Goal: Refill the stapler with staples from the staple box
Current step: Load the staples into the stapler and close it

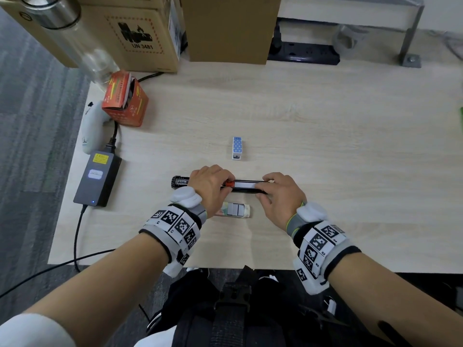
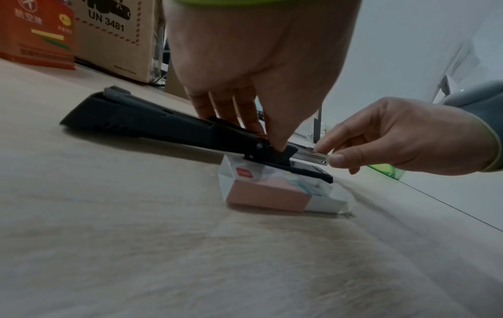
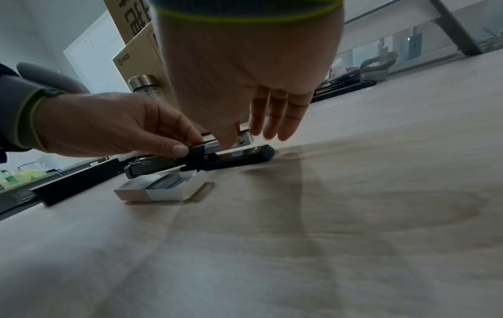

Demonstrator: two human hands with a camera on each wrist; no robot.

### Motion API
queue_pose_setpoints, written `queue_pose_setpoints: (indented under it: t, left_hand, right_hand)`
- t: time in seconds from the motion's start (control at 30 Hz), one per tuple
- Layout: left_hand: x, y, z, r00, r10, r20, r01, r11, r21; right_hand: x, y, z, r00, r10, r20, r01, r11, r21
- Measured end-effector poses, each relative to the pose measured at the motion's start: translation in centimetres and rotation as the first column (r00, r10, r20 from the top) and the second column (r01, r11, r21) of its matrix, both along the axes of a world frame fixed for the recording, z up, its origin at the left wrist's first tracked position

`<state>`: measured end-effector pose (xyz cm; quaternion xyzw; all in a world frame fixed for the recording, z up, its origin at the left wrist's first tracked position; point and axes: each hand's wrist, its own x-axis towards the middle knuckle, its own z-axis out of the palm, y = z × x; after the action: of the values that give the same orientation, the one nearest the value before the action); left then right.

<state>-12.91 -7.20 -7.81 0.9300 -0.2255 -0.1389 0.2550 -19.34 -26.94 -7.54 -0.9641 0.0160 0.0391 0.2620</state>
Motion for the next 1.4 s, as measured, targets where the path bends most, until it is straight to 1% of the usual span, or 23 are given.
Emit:
queue_pose_setpoints:
  t: [0.07, 0.2, 0.27, 0.4, 0.6, 0.67, 0.73, 0.9, 1.0, 1.07, 1.13, 1.23, 1.4]
  left_hand:
    - [0.0, 0.0, -0.1, 1.0, -0.002, 0.004, 0.002, 1.0, 0.008]
    - [0.2, 0.6, -0.1, 1.0, -0.006, 0.008, 0.006, 1.0, 0.018]
    - [0.6, 1.5, 0.2, 1.0, -0.007, 0.005, 0.006, 0.999, 0.039]
    - [1.8, 4.4, 0.6, 0.999, 0.018, -0.032, -0.012, 0.985, 0.172]
    - [3.3, 8.0, 2.2, 0.995, 0.016, -0.096, 0.02, 0.93, 0.366]
    - [3.5, 8.2, 2.9, 0.995, 0.027, -0.098, 0.012, 0.926, 0.377]
    - [3.5, 8.1, 3.6, 0.994, 0.037, -0.1, -0.003, 0.946, 0.323]
    - [3.7, 6.7, 7.0, 0.997, 0.004, -0.075, 0.006, 0.992, 0.127]
    - [3.3, 3.6, 8.6, 0.997, -0.061, -0.044, 0.061, 0.998, 0.004]
    - [2.6, 1.0, 8.2, 0.994, -0.104, -0.042, 0.102, 0.994, -0.037]
    - [1.8, -1.3, 7.2, 0.99, -0.124, -0.063, 0.123, 0.992, -0.014]
    - [1.1, -4.5, 5.7, 0.98, -0.171, -0.101, 0.18, 0.98, 0.09]
    - [1.2, -6.4, 4.2, 0.962, -0.247, -0.113, 0.267, 0.939, 0.218]
  right_hand:
    - [0.0, 0.2, -0.1, 1.0, 0.003, -0.002, -0.003, 1.0, 0.006]
    - [0.0, 0.0, 0.1, 0.999, -0.04, -0.02, 0.041, 0.998, 0.049]
    - [0.0, -0.5, 0.4, 0.996, -0.065, -0.059, 0.067, 0.997, 0.04]
    - [0.1, -1.0, 0.3, 0.977, -0.088, -0.193, 0.09, 0.996, 0.002]
    - [0.6, -1.3, 0.6, 0.968, -0.071, -0.241, 0.069, 0.997, -0.017]
    - [0.6, -1.3, 0.7, 0.966, -0.06, -0.253, 0.053, 0.998, -0.037]
    - [0.6, -1.4, 0.7, 0.965, -0.046, -0.257, 0.037, 0.998, -0.041]
    - [0.6, -1.6, 0.9, 0.968, -0.024, -0.251, 0.014, 0.999, -0.042]
    - [0.6, -1.9, 1.0, 0.968, -0.021, -0.25, 0.015, 0.999, -0.028]
    - [0.5, -2.0, 1.0, 0.964, -0.014, -0.264, 0.011, 1.0, -0.012]
    - [0.4, -2.0, 1.3, 0.955, 0.001, -0.298, 0.002, 1.0, 0.01]
    - [-0.1, -2.8, 1.5, 0.951, -0.014, -0.31, 0.019, 1.0, 0.013]
    - [-0.7, -3.5, 1.3, 0.958, -0.059, -0.282, 0.068, 0.997, 0.024]
